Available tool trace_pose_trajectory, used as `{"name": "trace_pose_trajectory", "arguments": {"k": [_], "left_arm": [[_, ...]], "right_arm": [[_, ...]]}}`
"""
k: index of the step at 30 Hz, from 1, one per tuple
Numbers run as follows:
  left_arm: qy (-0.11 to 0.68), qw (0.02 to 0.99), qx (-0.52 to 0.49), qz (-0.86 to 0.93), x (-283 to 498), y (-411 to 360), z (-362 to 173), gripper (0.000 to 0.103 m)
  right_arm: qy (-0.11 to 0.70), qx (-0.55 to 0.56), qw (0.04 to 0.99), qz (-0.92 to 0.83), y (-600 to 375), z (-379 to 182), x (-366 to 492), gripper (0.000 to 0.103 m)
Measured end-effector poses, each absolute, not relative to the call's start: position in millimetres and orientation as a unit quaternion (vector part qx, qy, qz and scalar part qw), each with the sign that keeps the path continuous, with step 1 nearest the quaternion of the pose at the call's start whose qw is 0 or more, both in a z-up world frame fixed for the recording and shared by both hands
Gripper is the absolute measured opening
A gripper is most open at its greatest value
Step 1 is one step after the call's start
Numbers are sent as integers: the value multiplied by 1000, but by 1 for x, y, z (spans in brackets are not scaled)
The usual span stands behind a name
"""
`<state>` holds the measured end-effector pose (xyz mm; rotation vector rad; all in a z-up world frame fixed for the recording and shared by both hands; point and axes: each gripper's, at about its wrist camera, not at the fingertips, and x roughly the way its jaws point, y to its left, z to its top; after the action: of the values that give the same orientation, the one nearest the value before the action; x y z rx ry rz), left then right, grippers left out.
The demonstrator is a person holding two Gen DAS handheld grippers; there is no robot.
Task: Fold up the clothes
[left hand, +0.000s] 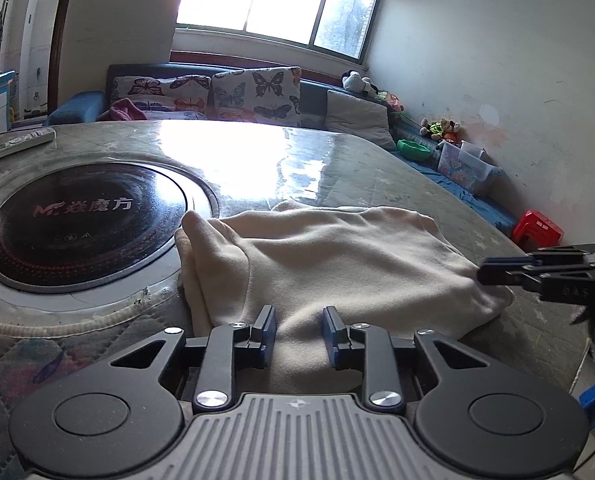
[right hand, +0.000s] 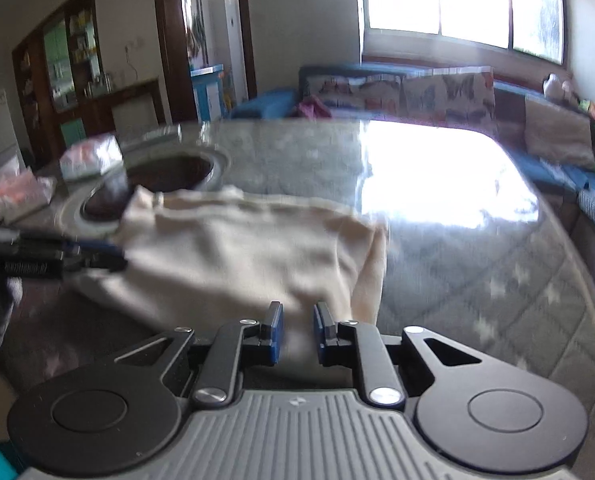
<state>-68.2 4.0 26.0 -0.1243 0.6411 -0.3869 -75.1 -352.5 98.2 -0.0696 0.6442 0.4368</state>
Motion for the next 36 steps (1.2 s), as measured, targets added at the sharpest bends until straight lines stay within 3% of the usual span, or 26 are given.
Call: {"name": "trace_pose_trajectory", "arguments": {"k": [14,25,36], "left_arm": [[317,934,-95,-135,-20,31,29,24],[293,939,-92,-153,-11,23,49,24],[326,933,-82,-126,12,30,28,24]], "right_arm": [[332,-34,917,220,-346,78,-47,17],[326,-41,916,230,-344,94,-27,18],[339,-35,917,209,-348,80,33,18]]}}
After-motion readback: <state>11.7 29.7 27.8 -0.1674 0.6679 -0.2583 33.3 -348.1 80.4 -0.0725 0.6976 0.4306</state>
